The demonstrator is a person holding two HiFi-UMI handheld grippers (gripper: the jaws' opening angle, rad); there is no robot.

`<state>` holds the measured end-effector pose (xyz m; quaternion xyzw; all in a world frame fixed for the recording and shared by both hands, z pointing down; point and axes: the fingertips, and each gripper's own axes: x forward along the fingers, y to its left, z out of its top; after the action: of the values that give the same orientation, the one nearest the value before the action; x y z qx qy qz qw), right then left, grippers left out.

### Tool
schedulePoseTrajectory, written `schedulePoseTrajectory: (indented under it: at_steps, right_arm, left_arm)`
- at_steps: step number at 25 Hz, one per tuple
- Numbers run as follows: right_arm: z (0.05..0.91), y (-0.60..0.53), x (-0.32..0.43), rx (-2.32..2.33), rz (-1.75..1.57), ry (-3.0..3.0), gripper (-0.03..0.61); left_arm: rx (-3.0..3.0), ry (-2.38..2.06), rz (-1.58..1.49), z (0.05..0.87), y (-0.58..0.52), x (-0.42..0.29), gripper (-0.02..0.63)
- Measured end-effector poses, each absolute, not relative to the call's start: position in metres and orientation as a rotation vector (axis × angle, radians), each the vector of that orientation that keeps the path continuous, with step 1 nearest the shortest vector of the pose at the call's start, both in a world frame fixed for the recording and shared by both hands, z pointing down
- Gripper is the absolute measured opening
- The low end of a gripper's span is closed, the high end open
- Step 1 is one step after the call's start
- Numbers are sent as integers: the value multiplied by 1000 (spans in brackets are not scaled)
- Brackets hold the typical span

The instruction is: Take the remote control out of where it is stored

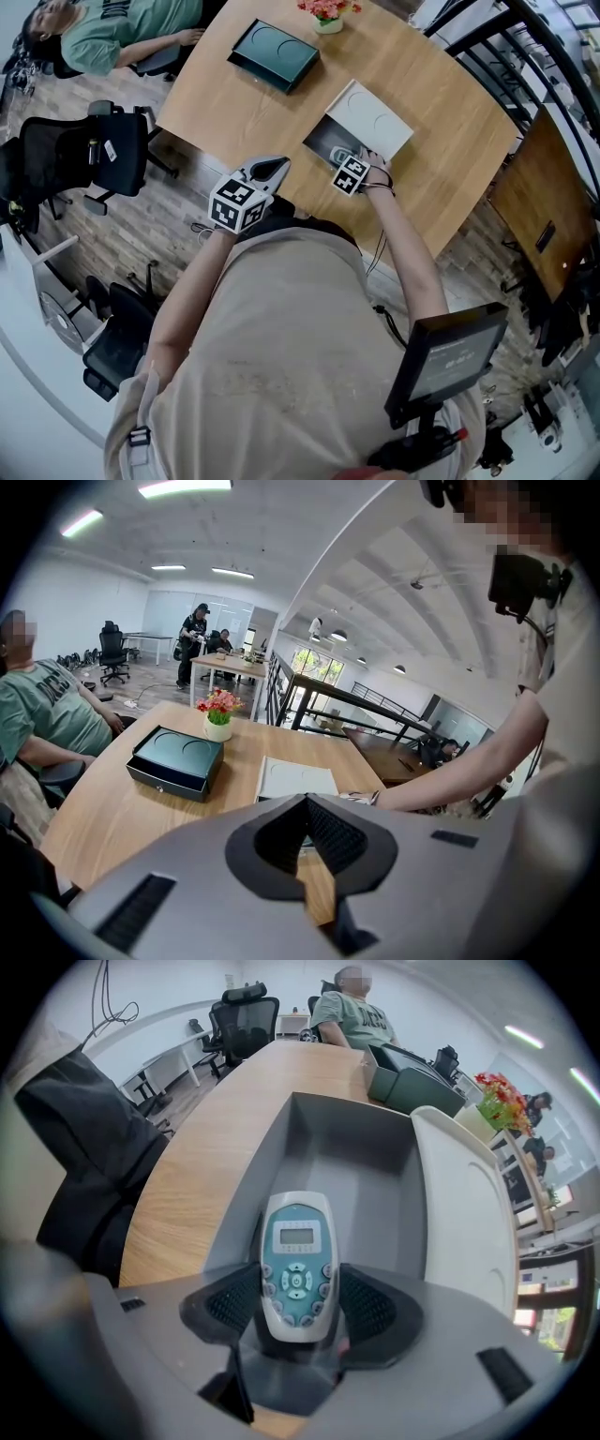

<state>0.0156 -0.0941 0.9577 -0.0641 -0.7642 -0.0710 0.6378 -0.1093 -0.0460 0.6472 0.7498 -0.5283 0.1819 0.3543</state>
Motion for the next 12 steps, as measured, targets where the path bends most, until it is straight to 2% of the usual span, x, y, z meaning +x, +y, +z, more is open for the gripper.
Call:
schedulePoseTrajectory:
  at_steps: [12]
  right_arm:
    - [958,-98,11,-49,-97,-1802,262]
  left_arm:
    - [1921,-1397,462,644,-40,-117,5]
